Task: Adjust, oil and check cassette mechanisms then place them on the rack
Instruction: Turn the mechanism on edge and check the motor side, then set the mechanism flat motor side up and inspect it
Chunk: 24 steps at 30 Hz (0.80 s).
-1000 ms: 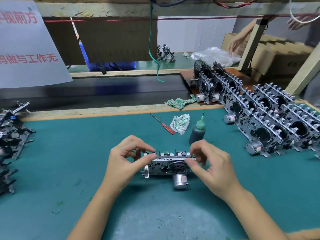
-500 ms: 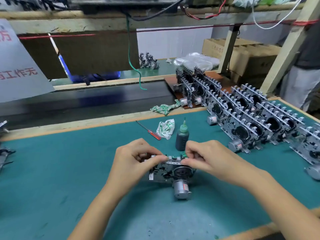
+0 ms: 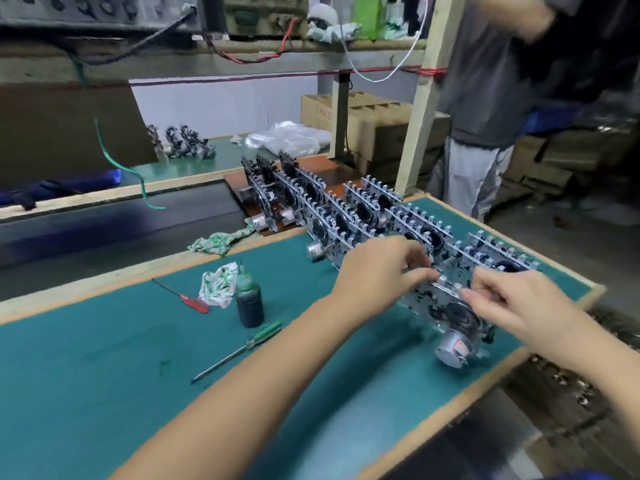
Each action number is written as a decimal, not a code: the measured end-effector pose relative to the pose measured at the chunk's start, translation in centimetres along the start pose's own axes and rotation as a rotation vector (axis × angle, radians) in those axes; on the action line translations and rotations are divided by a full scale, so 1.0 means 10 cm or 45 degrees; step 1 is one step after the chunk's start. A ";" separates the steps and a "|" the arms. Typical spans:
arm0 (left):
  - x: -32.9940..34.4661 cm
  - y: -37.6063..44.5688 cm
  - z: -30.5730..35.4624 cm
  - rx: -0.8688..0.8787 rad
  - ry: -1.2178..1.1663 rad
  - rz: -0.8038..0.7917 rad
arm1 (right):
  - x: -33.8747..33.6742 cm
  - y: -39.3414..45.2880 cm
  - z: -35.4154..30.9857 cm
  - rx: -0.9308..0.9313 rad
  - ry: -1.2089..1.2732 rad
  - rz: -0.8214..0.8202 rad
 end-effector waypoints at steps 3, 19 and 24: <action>0.23 0.21 0.14 0.080 0.194 -0.052 | 0.04 0.01 0.26 0.111 -0.030 0.023; 0.75 0.20 0.19 0.294 0.777 -0.276 | -0.10 0.17 0.05 0.219 -0.610 0.295; 0.06 -0.41 0.01 0.115 0.249 -0.034 | 0.03 0.12 -0.81 -0.080 -0.199 0.370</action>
Point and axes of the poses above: each hand's wrist, its own y-axis towards the middle knuckle, its own x-axis out of the palm, z = x × y, the point moved 10 cm from there along y, towards the middle knuckle, and after that the axes turned 2 degrees about -y, right-handed, at the moved point
